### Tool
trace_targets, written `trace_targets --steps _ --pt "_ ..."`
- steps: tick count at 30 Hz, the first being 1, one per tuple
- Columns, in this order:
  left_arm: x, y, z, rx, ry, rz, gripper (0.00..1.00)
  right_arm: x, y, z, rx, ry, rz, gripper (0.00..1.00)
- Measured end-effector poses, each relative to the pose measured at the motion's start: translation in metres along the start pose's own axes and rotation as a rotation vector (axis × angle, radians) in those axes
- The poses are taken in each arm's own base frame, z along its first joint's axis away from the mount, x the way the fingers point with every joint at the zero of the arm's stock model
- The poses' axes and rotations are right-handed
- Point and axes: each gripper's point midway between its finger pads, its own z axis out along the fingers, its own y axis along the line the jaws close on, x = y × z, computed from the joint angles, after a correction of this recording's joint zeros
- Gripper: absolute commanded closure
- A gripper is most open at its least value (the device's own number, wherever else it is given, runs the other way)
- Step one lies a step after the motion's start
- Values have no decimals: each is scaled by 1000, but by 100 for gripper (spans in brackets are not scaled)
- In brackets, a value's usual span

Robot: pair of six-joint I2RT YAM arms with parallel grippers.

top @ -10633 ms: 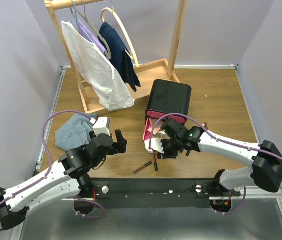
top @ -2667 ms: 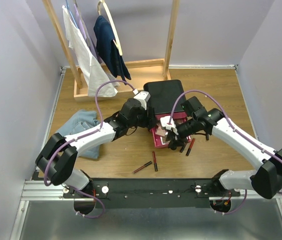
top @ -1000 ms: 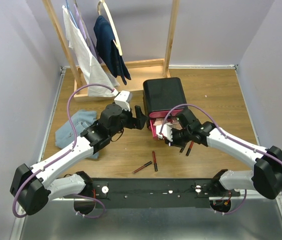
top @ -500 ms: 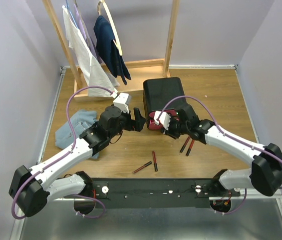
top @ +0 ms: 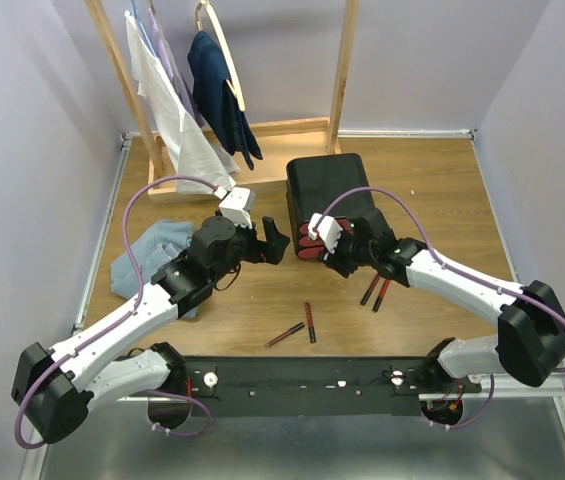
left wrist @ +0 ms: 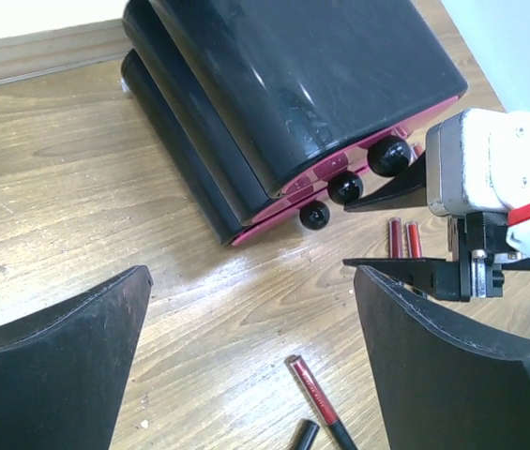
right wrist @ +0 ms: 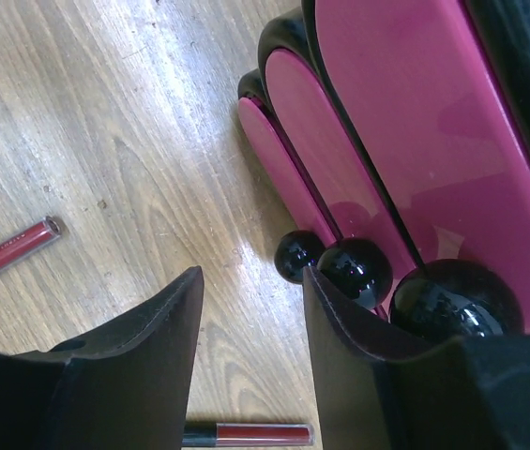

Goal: Organize the makeup
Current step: Close the drawer in the storage box, then open the drawer in the storage box.

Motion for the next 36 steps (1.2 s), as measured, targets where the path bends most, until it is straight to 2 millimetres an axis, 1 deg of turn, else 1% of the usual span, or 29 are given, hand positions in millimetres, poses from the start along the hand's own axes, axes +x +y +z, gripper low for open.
trace_targets --steps 3,6,9,13,15,21,25,28,32,36 --pt "-3 2 -4 -9 -14 -4 1 -2 1 0 -6 -4 4 44" --pt "-4 4 -9 -19 -22 -9 1 -10 3 -2 -32 -28 0 43" --pt "-2 7 -12 -27 -25 -21 1 -18 5 -9 -63 -61 -4 43" --pt "8 14 -14 -51 -7 -49 1 -27 7 -22 -106 -111 9 41" --pt "14 18 -15 -66 3 -66 1 -28 6 -27 -125 -130 35 40" --pt "23 26 -20 -96 5 -129 1 -27 -10 -45 -124 -186 144 38" --pt "32 32 -23 -118 4 -182 1 -30 -26 -65 -93 -245 227 38" --pt "40 36 -24 -132 17 -214 1 -25 -35 -76 -66 -273 293 37" --pt "51 40 -24 -143 30 -257 1 -7 -42 -85 -34 -281 400 37" --pt "60 42 -24 -152 43 -295 1 9 -45 -90 -7 -280 498 36"
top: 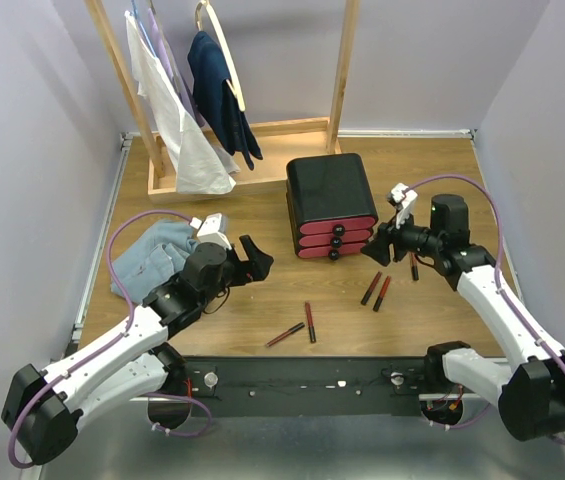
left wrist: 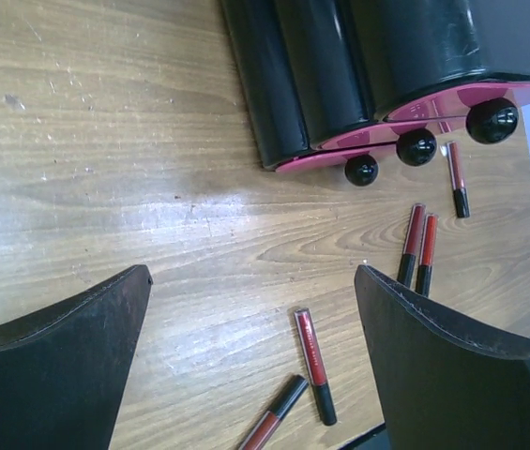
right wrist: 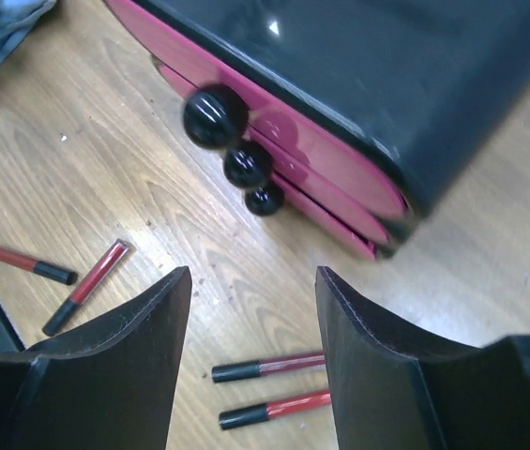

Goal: Organize the makeup
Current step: Open the drawer in the storage box.

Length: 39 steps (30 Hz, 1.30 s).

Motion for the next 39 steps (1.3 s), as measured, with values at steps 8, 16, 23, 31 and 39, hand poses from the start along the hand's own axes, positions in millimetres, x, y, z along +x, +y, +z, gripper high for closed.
trace_targets --steps 8,16,23,31,39 --pt "6 -4 3 22 19 -63 1 4 -16 -16 78 -32 112 34" --pt "17 -6 4 44 54 -111 1 0 -34 -26 162 -65 174 31" --pt "31 -1 4 43 93 -147 1 1 -47 -35 223 -119 258 30" --pt "39 -4 4 69 116 -191 1 8 -58 -42 266 -171 370 29" --pt "42 -13 7 105 138 -215 1 25 -52 -39 247 -178 426 29"
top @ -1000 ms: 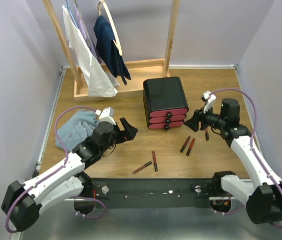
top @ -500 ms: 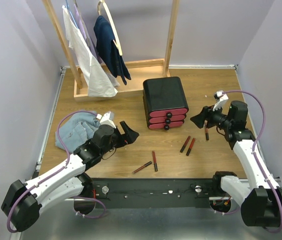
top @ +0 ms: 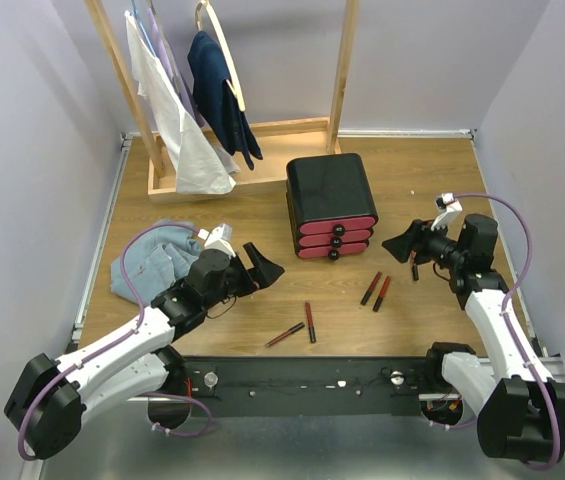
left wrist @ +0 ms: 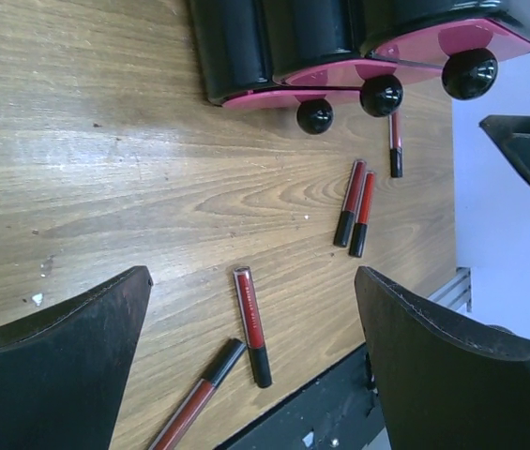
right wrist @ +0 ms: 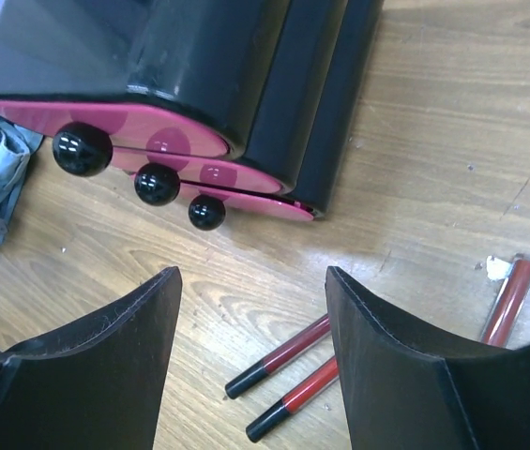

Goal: Organize the makeup
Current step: Open the drawer in the storage box.

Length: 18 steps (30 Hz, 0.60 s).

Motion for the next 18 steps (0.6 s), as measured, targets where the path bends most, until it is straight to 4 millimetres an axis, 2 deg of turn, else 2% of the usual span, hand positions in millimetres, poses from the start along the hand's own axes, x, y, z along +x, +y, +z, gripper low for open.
trace_targets --steps 5,12,18 --pt "4 -4 1 21 21 -8 1 8 2 0 -21 -3 1 27" --pt "7 -11 2 53 32 -13 1 8 5 0 -53 -24 -11 25" --pt "21 -19 3 76 68 -5 1 8 6 0 -65 -34 -19 25"
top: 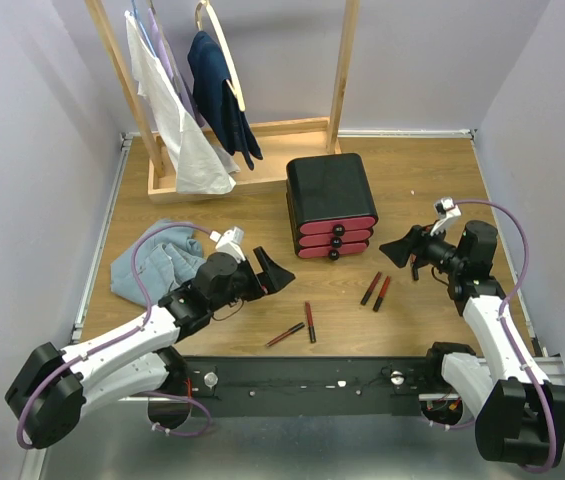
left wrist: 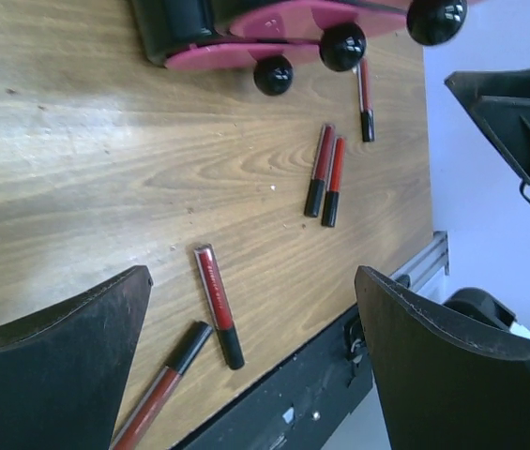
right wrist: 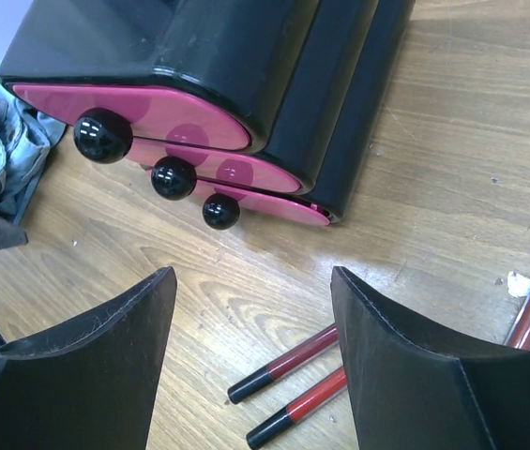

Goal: Organize the makeup
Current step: Open the drawer in the storage box.

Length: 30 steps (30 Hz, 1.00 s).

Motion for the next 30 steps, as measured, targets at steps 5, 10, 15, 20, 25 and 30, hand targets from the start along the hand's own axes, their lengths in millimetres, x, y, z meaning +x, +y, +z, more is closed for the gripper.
trace_targets --steps 5,10,15,20,25,30 --pt "14 -9 1 17 22 1 1 3 1 0 -10 -1 -2 25" --pt "20 -15 3 28 13 -14 1 1 3 1 -24 -7 -11 25" --pt "18 -12 6 26 -18 -44 1 1 3 1 -28 -11 -15 23" --pt "25 -8 14 19 -17 -63 1 -1 5 -1 -30 -23 -27 23" --pt "32 -8 25 20 -11 -70 1 -5 4 -3 -24 -37 -34 22" --pt "41 -6 37 4 -1 -69 1 -5 4 -3 -21 -39 -33 21"
